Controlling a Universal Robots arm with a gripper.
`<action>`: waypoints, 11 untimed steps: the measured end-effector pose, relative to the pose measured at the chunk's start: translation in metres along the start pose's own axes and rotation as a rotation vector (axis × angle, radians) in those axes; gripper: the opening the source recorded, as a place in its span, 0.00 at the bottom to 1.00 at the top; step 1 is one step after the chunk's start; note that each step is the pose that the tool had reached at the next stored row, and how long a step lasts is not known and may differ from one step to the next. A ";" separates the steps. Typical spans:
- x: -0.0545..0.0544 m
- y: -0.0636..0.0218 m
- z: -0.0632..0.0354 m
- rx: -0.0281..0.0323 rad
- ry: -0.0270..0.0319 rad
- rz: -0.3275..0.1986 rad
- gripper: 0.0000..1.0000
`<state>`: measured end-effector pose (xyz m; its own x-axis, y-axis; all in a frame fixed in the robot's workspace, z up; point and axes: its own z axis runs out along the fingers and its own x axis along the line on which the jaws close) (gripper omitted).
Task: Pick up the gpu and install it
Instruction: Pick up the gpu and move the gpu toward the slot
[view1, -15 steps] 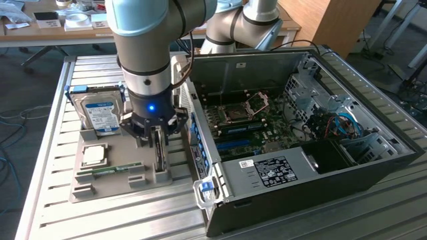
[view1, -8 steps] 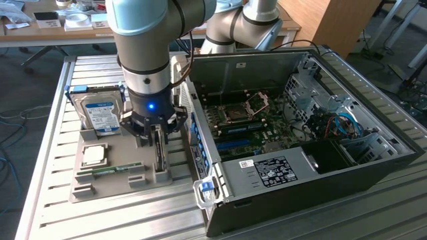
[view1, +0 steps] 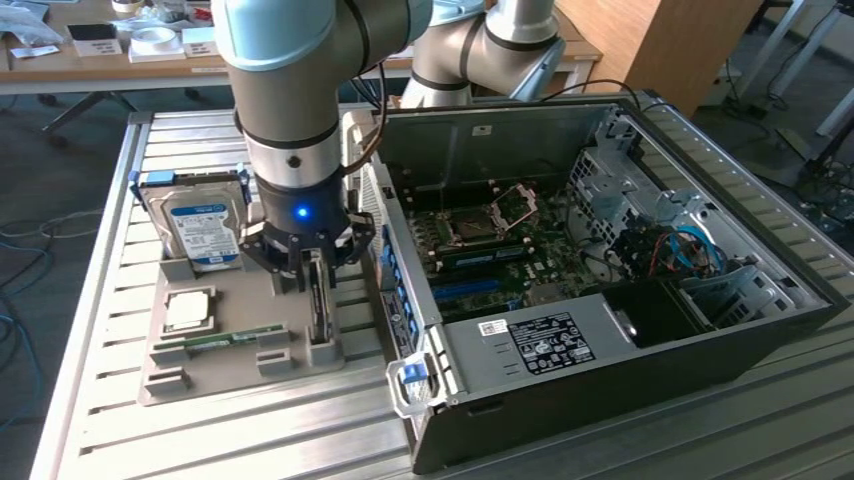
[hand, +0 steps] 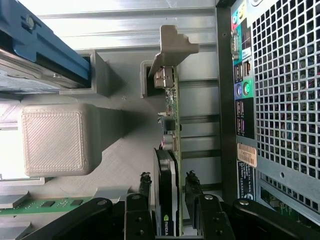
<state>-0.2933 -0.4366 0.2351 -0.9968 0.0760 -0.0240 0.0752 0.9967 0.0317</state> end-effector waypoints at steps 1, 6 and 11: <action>0.000 -0.0002 0.0000 0.0000 0.0000 0.000 0.42; 0.000 -0.0020 -0.0001 0.0000 0.0000 0.000 0.42; -0.001 -0.0031 0.0000 -0.0001 -0.0001 0.000 0.42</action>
<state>-0.2928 -0.4398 0.2350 -0.9968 0.0760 -0.0241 0.0752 0.9967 0.0318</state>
